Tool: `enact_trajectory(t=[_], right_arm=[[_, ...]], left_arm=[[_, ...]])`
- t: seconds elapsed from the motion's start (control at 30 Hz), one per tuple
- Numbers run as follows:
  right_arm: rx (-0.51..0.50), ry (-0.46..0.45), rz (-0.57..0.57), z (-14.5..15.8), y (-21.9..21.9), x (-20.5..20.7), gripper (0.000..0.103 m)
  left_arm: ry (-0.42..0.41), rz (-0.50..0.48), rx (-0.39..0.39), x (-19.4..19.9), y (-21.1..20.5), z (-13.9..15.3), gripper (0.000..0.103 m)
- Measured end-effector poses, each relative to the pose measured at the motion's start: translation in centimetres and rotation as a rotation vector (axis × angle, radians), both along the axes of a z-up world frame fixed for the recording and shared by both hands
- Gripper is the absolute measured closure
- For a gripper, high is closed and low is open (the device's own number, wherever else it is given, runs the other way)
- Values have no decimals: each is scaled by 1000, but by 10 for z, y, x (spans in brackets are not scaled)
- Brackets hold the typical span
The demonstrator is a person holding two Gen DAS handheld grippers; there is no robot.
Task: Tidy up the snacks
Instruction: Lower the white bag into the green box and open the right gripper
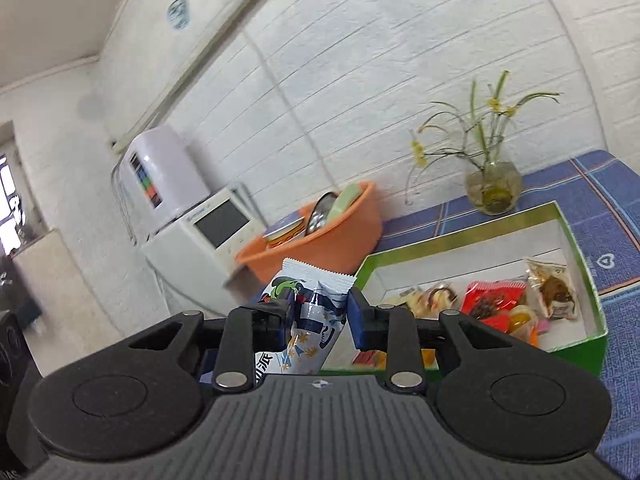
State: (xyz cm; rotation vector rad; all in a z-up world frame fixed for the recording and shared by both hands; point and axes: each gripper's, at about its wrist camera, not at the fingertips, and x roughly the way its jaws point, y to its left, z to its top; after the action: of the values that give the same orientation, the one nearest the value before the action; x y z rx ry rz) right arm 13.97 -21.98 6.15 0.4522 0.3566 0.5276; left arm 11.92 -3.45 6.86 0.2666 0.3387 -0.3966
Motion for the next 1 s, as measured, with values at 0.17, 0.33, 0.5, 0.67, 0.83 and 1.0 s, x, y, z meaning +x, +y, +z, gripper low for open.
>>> enact_trajectory(t=[0.17, 0.33, 0.5, 0.67, 0.83, 1.0], right_arm=[[-50, -35, -96, -5, 1, 20, 53], [-69, -31, -197, -22, 4, 43, 56], [-121, -37, -188, -32, 5, 55, 58], [-144, -21, -241, -42, 2, 63, 71], [-54, 24, -276, -46, -11, 66, 43], [-19, 32, -261, -41, -20, 62, 28]], left_arm=[[26, 0, -3, 43, -15, -9, 42], [55, 42, -51, 73, -19, -27, 42], [92, 54, -99, 86, -13, -44, 42], [142, 113, -121, 103, -3, -53, 41], [149, 170, -94, 106, 4, -55, 31], [130, 156, -78, 96, 8, -46, 29]])
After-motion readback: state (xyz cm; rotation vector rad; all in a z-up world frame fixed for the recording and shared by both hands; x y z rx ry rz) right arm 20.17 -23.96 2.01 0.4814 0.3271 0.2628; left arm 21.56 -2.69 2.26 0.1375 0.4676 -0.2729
